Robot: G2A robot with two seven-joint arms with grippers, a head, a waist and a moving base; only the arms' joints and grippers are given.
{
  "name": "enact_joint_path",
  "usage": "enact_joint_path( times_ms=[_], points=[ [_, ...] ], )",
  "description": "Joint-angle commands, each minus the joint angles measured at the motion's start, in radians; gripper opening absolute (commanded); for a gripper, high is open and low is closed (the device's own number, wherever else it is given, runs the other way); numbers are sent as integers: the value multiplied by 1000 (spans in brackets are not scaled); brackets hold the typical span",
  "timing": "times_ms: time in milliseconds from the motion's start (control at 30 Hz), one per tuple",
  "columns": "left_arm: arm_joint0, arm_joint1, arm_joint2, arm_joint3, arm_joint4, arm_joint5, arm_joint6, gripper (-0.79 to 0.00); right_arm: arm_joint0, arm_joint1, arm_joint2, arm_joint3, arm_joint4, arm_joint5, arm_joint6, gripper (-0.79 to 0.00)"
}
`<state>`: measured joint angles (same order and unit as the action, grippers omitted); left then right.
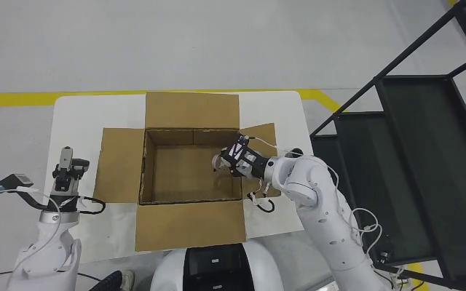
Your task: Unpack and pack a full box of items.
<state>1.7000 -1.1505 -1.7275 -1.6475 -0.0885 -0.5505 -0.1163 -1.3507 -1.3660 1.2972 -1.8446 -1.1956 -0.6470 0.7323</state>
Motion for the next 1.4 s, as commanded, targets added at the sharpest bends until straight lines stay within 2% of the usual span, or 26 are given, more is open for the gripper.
enact_joint_path(
  times_ms=[0,67,200,367,500,667,833,1033,1367],
  points=[
    [0,0,0,0,0,0,0,0,0,0,0,0,0,0,0,-785],
    [0,0,0,0,0,0,0,0,-16,2,9,-12,30,3,-39,-785],
    [0,0,0,0,0,0,0,0,-82,21,98,-85,139,-70,-60,-785],
    [0,0,0,0,0,0,0,0,-213,52,270,-234,282,-169,-20,-785],
    [0,0,0,0,0,0,0,0,-316,73,411,-299,383,-222,0,-785],
    [0,0,0,0,0,0,0,0,-434,91,569,-300,440,-243,2,-785],
    [0,0,0,0,0,0,0,0,-532,100,686,-269,453,-284,-84,-785],
    [0,0,0,0,0,0,0,0,-589,103,727,-243,439,-331,-198,-785],
    [0,0,0,0,0,0,0,0,-589,103,727,-243,439,-331,-198,-785]
  ],
)
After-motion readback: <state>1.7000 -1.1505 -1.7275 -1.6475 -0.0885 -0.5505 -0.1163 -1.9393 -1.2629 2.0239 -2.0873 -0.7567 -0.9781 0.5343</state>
